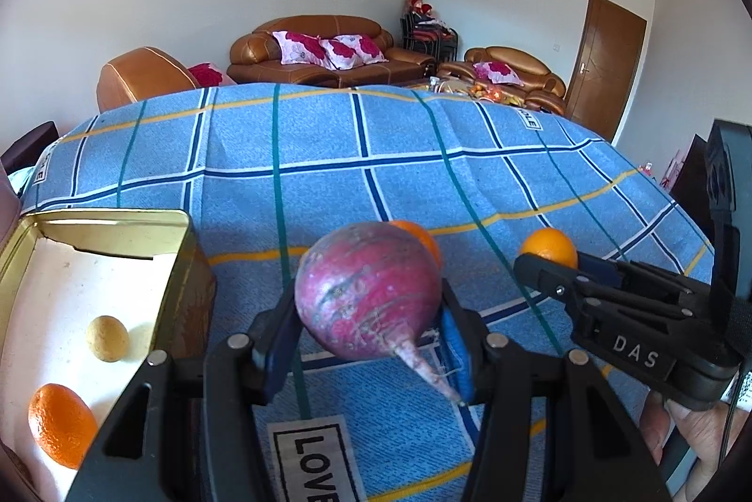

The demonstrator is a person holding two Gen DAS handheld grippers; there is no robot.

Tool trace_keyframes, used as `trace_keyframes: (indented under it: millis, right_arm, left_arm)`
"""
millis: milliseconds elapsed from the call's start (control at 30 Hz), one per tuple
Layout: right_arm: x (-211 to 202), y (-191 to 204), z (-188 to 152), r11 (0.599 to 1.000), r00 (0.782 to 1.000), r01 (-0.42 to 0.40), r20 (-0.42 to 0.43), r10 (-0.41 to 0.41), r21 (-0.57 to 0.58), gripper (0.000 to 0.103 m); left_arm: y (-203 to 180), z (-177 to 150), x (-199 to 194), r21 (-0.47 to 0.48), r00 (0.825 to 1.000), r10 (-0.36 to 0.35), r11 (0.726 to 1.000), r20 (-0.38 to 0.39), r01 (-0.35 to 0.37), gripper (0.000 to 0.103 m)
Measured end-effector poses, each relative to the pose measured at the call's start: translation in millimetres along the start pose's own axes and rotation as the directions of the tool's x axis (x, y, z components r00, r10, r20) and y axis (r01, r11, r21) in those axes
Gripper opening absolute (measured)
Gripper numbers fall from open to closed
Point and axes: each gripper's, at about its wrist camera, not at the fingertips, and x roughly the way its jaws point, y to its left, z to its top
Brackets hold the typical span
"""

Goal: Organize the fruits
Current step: 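Lift and carry the purple fruit and orange toward the gold tin tray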

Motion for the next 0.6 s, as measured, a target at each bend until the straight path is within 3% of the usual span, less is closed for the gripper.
trace_keyframes:
  millis: [600]
  right_arm:
    - [-39,32,-8,0.987,0.979,0.025,0.203,0.008,-0.159,0.038]
  left_arm:
    - [-4,-3,-24,0.034,0.991,0.049,0.998,0.128,-0.054,0.055]
